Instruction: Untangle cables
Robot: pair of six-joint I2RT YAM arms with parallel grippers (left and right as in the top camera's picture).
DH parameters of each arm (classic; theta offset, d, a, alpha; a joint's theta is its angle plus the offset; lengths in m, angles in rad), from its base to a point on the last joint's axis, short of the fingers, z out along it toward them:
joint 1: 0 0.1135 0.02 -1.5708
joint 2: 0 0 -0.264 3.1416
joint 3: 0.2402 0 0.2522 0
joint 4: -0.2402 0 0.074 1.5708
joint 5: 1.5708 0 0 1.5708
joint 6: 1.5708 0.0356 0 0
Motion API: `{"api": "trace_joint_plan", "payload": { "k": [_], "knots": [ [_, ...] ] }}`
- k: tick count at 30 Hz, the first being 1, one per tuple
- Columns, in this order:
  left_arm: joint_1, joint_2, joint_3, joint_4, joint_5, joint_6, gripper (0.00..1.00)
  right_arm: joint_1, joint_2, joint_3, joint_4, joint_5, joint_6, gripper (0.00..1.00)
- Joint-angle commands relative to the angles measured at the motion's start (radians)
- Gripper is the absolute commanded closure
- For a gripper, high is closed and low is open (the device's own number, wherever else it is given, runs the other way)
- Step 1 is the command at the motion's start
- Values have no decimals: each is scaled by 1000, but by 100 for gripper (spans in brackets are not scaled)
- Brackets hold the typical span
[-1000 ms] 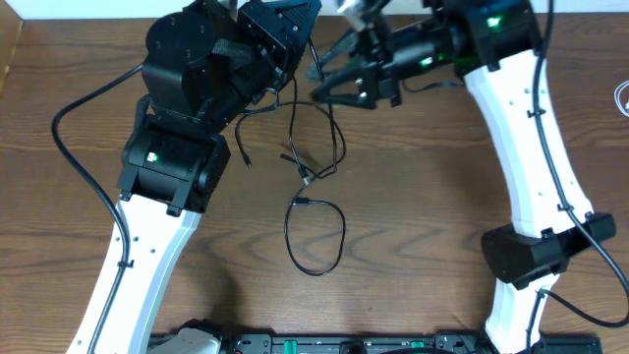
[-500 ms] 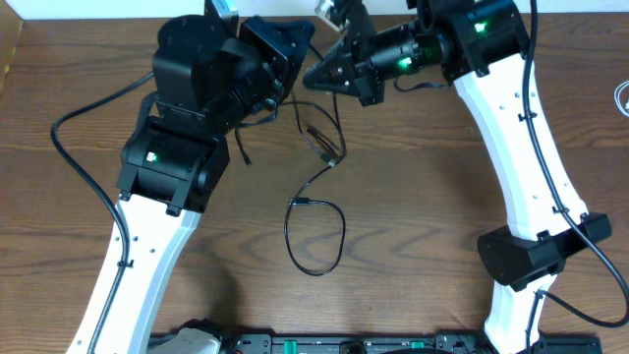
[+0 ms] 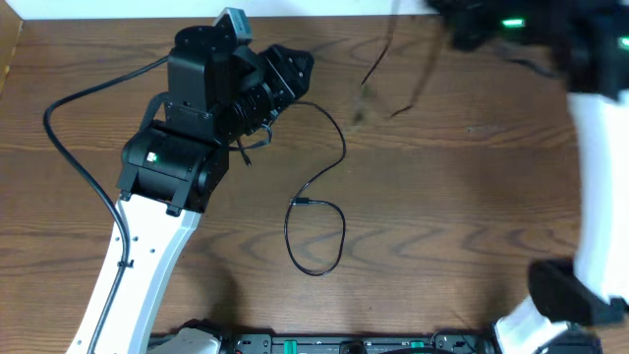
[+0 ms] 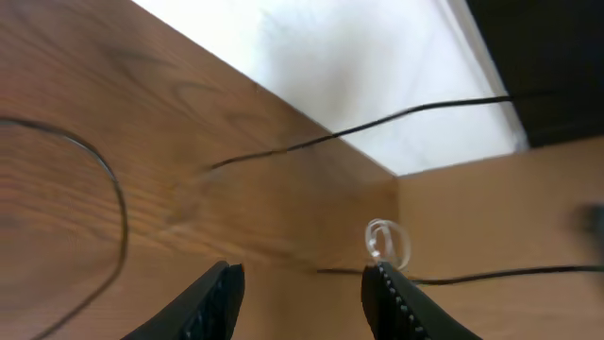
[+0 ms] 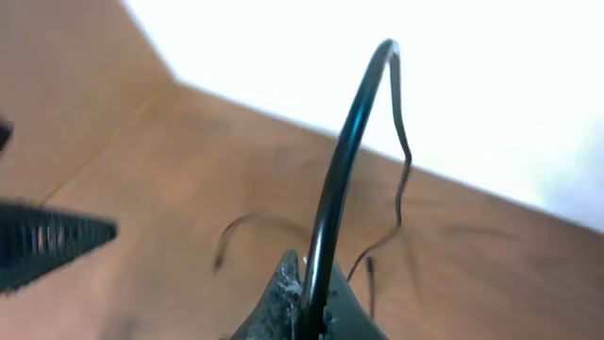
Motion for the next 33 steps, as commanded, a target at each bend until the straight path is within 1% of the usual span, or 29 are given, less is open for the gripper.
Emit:
{"api": "trace_joint_plan", "payload": {
  "k": [1,3,5,10,13,18,24,26,29,33],
  "knots": [
    [2,-9,0,-14,-14,126,54,-114,-95,10,-1,119,122,99],
    [2,-9,0,-25,-14,126,54,-172,-113,10,-14,172,138,99],
    [2,-8,0,-32,-14,127,54,-238,-119,10,-40,267,168,99],
    [2,-4,0,-58,-14,206,54,-369,-105,9,-119,501,255,99],
    [2,-4,0,-76,-14,216,54,-446,-87,9,-158,593,306,99],
    [2,-4,0,-99,-14,216,54,-565,-58,9,-184,655,351,99],
    [2,-4,-1,-103,-14,216,53,-706,-1,9,-237,748,452,99],
    [2,-4,-1,-103,-14,216,54,-763,31,9,-269,783,494,99],
    [2,-3,-1,-103,-14,216,53,-837,91,9,-302,784,529,99],
    [2,-3,-1,-103,-14,215,54,-899,177,9,-323,785,557,99]
  ]
}}
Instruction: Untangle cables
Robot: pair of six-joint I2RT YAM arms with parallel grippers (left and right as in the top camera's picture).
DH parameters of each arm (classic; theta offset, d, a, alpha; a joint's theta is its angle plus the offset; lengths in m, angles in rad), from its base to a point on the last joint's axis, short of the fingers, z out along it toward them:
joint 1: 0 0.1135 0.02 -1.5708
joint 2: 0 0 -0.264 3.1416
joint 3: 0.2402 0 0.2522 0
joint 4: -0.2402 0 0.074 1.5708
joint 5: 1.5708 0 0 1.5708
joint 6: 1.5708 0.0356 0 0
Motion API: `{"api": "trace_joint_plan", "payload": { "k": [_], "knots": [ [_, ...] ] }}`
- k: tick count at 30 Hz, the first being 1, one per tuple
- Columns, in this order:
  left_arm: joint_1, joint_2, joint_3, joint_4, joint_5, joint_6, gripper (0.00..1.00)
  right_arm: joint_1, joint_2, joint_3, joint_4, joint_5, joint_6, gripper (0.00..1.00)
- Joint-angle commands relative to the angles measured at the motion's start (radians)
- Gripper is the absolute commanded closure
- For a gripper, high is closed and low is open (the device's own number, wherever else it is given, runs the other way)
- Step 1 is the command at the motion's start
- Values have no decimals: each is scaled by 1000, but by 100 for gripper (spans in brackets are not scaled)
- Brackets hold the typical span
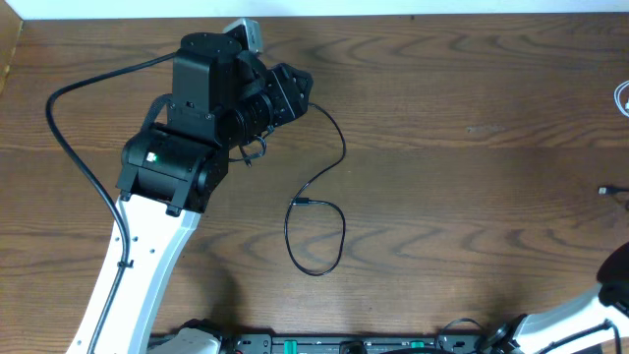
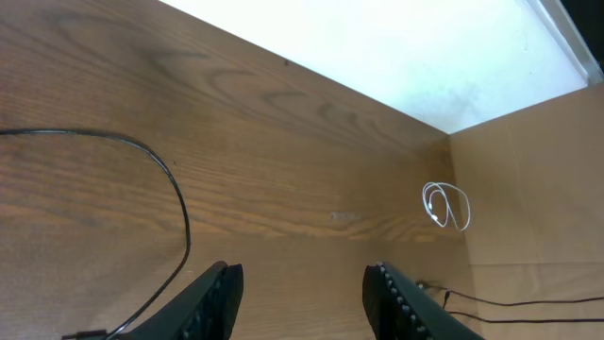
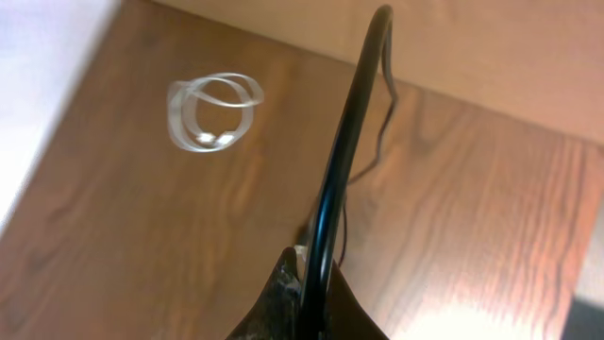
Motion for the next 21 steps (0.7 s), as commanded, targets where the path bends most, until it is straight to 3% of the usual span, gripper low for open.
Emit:
{"api": "trace_joint_plan", "payload": {
  "k": [1,7,9,11,12,14,15,21],
  "knots": [
    [2,-3,-1,-2,-14,14,54,-57,91,2,-7,31,73,99],
    [2,-3,-1,-2,-14,14,53,-112,259,2,-5,-32,96,98],
    [2,-3,-1,-2,-14,14,53,-121,307,2,-10,-101,69,79],
    [2,-3,-1,-2,-14,14,54,-126,352,2,-22,-146,37,69],
    [2,-3,-1,-2,-14,14,53,-128,372,2,-27,-159,22,58],
    [2,-3,-1,-2,-14,14,53,-128,403,2,-36,-175,17,12],
    [2,-3,-1,-2,-14,14,53,-128,414,2,-38,-198,14,3],
    [2,-3,-1,-2,-14,14,53,-121,416,2,-37,-385,-82,1]
  ]
}}
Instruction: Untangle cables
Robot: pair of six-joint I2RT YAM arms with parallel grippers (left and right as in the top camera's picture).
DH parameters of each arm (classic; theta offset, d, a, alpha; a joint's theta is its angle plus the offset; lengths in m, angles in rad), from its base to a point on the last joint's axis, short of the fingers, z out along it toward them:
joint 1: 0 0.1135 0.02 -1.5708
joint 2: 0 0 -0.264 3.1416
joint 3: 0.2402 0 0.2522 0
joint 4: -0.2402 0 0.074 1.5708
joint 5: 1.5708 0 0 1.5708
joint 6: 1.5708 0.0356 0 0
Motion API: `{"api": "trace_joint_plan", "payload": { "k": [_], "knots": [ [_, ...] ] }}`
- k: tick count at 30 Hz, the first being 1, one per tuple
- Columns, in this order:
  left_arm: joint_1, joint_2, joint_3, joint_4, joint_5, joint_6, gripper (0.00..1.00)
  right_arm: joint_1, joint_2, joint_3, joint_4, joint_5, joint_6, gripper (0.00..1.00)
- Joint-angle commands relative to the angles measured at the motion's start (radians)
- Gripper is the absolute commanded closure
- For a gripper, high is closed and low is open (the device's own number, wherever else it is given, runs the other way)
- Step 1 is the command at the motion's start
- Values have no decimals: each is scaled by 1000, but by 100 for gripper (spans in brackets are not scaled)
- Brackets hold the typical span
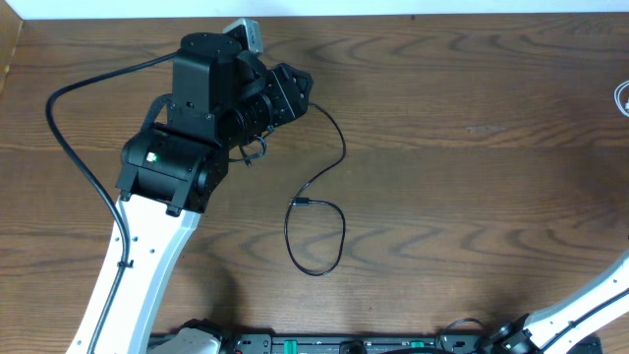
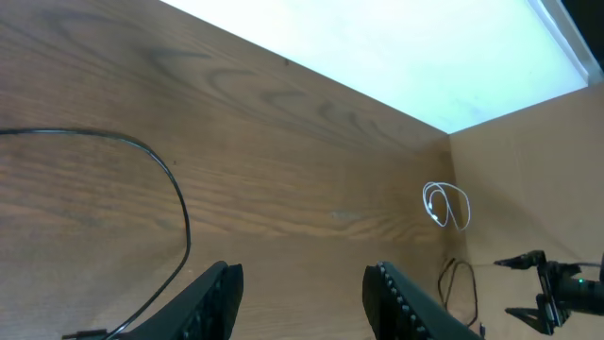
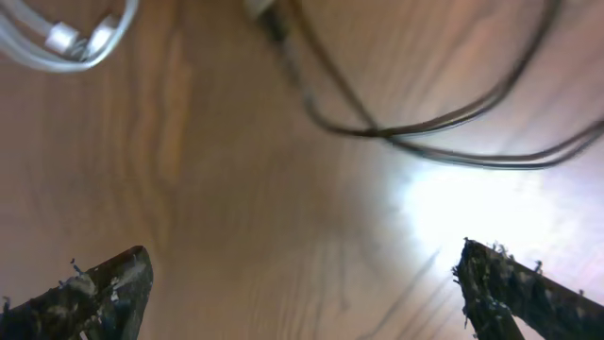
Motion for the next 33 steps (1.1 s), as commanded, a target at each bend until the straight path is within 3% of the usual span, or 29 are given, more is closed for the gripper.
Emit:
{"api": "trace_joint_plan", "payload": {
  "k": [1,10,16,17,20,24,33],
  "knots": [
    [2,-3,-1,-1,-14,14,53,7,-21,6,2,-182,-95,1],
    [-2,-3,-4,-50,-13,151,54,141,-90,6,-38,-624,-472,1],
    [-2,30,-29,-179,-13,267,54,308,-93,5,-80,-576,-521,1],
    [-3,43,-34,-192,-13,293,50,333,-93,5,-79,-555,-521,1],
    [-18,107,-48,-237,-6,476,42,413,-93,5,-63,-494,-521,1],
    [-48,233,-48,-273,-3,631,39,480,-93,5,-67,-441,-521,1],
    [-79,502,-48,-250,-3,773,39,516,-93,5,-122,-429,-530,1]
  ]
}}
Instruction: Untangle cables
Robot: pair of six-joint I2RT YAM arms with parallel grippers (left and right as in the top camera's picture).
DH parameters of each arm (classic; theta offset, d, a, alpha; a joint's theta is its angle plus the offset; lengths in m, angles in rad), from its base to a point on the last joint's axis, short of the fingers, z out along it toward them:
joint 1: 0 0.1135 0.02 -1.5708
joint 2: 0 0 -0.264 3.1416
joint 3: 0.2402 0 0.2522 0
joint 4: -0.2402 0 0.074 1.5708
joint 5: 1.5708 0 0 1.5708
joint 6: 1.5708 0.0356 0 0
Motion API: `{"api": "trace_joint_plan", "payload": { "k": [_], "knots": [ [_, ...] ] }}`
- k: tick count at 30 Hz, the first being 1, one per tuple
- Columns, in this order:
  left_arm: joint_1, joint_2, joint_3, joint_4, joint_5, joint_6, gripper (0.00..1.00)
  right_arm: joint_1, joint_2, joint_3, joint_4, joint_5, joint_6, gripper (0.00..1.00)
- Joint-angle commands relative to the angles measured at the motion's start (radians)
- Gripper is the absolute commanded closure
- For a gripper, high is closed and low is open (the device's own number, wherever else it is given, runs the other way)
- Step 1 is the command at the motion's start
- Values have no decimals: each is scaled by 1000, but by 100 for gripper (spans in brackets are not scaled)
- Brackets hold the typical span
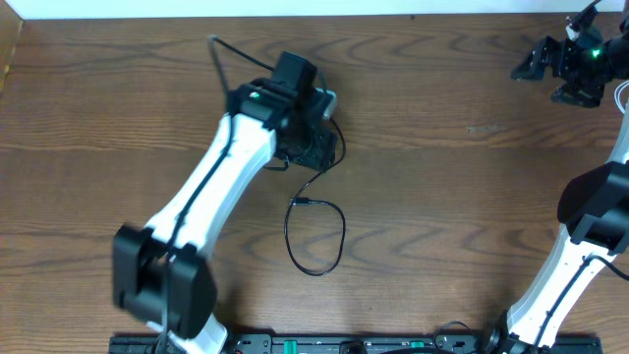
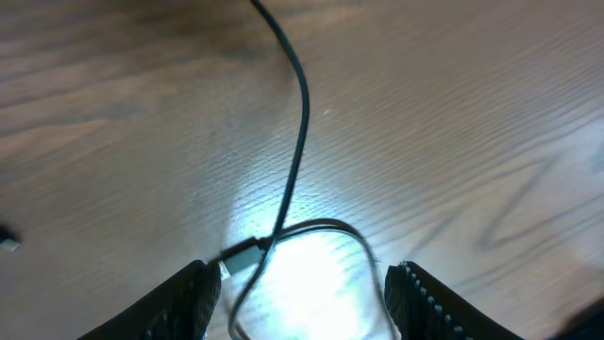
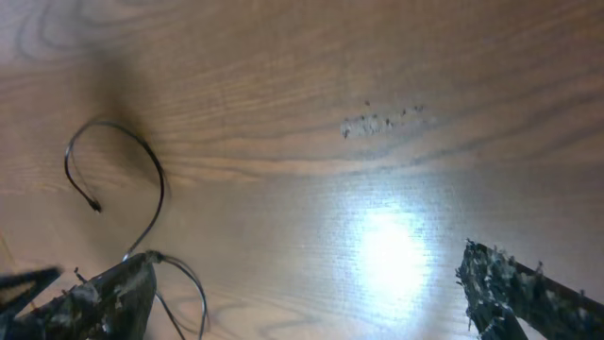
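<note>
A thin black cable (image 1: 342,147) lies mid-table, running down to a connector (image 1: 301,202) and a loop (image 1: 316,267). My left gripper (image 1: 316,149) hangs low over its upper stretch. In the left wrist view the cable (image 2: 300,113) drops to the connector (image 2: 242,253) and loop between the fingers; the gripper (image 2: 302,304) is open and holds nothing. My right gripper (image 1: 526,67) is at the back right, open (image 3: 311,297) and empty. It sees a black cable (image 3: 156,189) far to its left.
The brown wooden table (image 1: 472,216) fills the view. A bit of white cable (image 1: 624,93) shows at the right edge. The left arm (image 1: 206,206) slants from the front left to the middle. The right arm (image 1: 590,226) runs along the right edge.
My left gripper was high at the back left, looking across the table; now it is low over the black cable's connector. My right gripper, then off the right side, is now at the back right corner.
My right gripper was shut on a second black cable lifted at the back. Then it held that cable at the far right near a white coil. Then it was open with that cable lying below. Now both grippers are open, the left over the remaining cable.
</note>
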Motion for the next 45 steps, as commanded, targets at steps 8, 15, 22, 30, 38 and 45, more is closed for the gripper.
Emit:
{"api": "trace_joint_plan", "payload": {
  "k": [8,15,22,30,38,45],
  "knots": [
    [-3,195,-6,-3,-3,95,42,3,-25,5,-25,16,-32,1],
    [-28,220,-6,-5,-3,95,76,3,-25,5,-28,16,-39,1],
    [-31,186,61,-18,-3,36,93,14,-25,5,-62,-98,-63,1],
    [-31,-34,235,65,-3,-233,92,28,-29,5,-69,-467,-162,7],
    [-31,-260,240,309,-3,-446,93,97,-86,5,-68,-652,-294,10],
    [-31,-327,240,473,-3,-597,92,186,-196,5,-53,-718,-376,9]
  ]
}}
